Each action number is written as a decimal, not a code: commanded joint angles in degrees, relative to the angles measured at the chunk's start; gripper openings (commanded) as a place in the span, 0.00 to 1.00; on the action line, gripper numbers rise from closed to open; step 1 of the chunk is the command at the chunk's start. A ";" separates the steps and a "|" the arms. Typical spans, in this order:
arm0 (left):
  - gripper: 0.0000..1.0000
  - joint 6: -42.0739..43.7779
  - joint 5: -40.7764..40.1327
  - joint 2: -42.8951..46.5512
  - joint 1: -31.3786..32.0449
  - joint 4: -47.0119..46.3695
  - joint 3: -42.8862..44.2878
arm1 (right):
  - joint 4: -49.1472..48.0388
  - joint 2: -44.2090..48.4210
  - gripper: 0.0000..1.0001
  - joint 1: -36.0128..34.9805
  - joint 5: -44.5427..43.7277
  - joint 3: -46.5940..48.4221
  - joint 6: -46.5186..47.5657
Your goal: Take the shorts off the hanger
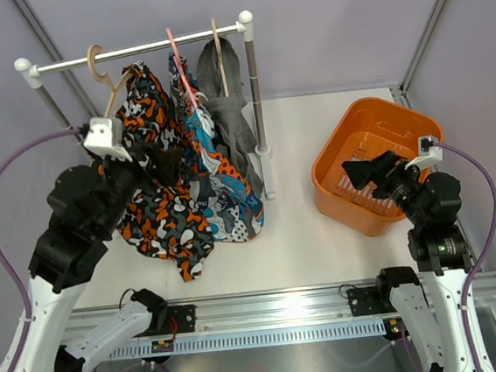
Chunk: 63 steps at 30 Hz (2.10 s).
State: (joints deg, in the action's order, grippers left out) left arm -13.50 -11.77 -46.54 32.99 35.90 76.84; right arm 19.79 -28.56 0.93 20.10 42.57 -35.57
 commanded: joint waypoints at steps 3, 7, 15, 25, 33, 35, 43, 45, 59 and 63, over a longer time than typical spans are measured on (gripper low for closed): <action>0.99 4.52 -14.48 -12.15 -0.21 1.78 15.51 | 0.25 -0.54 0.99 0.30 0.38 3.13 2.26; 0.99 5.23 -21.89 -20.42 -2.14 8.48 26.51 | 1.74 -0.18 0.99 0.30 -0.15 4.62 2.70; 0.99 6.11 -11.61 -24.21 -17.86 10.33 30.30 | 3.41 -1.50 1.00 0.30 1.08 6.39 4.11; 0.99 6.56 -3.70 -26.22 -26.92 3.83 25.65 | 3.94 -4.31 0.99 0.30 3.63 8.85 4.46; 0.97 5.76 -3.26 -31.58 -27.81 0.05 24.85 | 0.95 -3.44 0.99 0.30 4.08 6.22 3.49; 0.95 5.24 -2.04 -32.12 -27.81 -2.48 24.24 | 0.77 -3.35 0.99 0.30 3.81 6.04 3.58; 0.88 5.67 -1.68 -35.63 -27.81 -4.61 23.71 | 0.95 -4.31 0.99 0.30 2.93 4.98 5.16; 0.86 5.50 -1.76 -35.63 -27.81 -6.01 23.27 | 0.60 -4.58 0.99 0.30 2.75 4.72 5.34; 0.57 6.11 -2.03 -38.18 -27.81 -6.63 23.80 | -0.28 -5.98 1.00 0.30 2.84 3.49 5.60; 0.48 6.11 -2.38 -38.09 -27.81 -6.89 23.71 | -0.19 -5.81 0.99 0.30 2.58 3.23 5.87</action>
State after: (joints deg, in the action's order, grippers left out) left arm -7.55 -14.31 -84.53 5.50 32.84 99.70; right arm 22.11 -34.30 0.93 23.18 46.04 -31.00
